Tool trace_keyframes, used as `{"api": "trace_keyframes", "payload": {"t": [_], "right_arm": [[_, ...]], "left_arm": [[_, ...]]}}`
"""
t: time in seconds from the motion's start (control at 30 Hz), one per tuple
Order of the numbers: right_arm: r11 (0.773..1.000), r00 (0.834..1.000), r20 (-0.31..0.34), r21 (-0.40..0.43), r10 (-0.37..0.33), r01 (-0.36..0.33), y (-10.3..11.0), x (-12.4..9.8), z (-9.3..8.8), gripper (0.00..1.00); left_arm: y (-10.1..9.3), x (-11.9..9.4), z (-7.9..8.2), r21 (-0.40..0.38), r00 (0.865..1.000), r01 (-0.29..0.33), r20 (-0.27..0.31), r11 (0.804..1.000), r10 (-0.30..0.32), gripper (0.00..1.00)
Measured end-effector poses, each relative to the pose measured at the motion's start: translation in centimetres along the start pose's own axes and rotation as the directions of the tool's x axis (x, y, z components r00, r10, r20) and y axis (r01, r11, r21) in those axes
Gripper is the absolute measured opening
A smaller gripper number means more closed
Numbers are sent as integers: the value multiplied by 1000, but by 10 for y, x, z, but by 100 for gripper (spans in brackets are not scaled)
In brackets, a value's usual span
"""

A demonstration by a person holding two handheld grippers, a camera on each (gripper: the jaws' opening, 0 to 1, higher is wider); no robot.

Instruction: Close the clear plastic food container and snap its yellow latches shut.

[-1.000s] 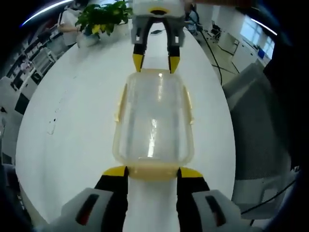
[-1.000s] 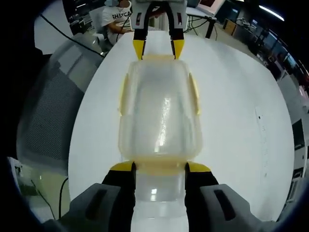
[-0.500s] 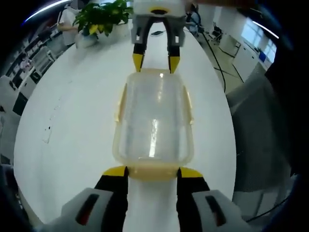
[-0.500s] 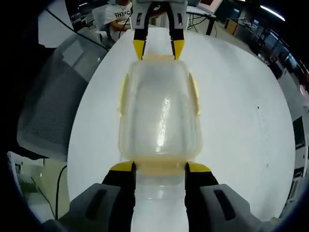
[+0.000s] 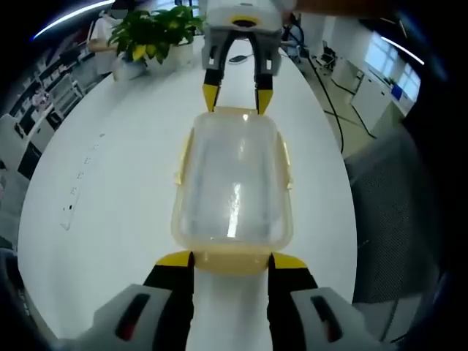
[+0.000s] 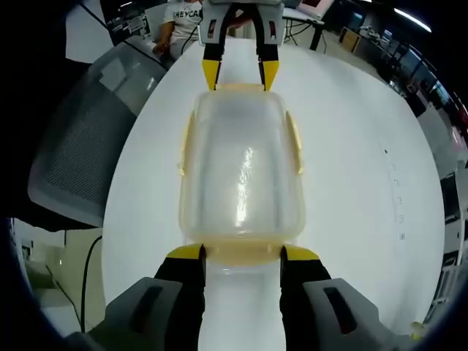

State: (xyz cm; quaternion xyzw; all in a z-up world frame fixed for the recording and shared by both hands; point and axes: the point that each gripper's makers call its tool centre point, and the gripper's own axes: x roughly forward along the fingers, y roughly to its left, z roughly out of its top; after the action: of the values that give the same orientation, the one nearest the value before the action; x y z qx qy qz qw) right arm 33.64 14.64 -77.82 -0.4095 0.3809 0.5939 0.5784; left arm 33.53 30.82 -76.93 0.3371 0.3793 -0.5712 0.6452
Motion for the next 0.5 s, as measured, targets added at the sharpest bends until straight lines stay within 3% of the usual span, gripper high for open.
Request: {"api": "trace_keyframes", "payload": {"t": [0.3, 0.5], "right_arm": [[1000, 1000, -17, 5, -15, 15, -4, -6, -18, 37], [1000, 1000, -20, 3, -13, 13, -2, -6, -21, 37]], "left_arm": [[4, 8, 18, 9, 1000, 0, 11, 1000, 0, 33], [2, 13, 18, -1, 1000, 9, 7, 1000, -9, 33]]}}
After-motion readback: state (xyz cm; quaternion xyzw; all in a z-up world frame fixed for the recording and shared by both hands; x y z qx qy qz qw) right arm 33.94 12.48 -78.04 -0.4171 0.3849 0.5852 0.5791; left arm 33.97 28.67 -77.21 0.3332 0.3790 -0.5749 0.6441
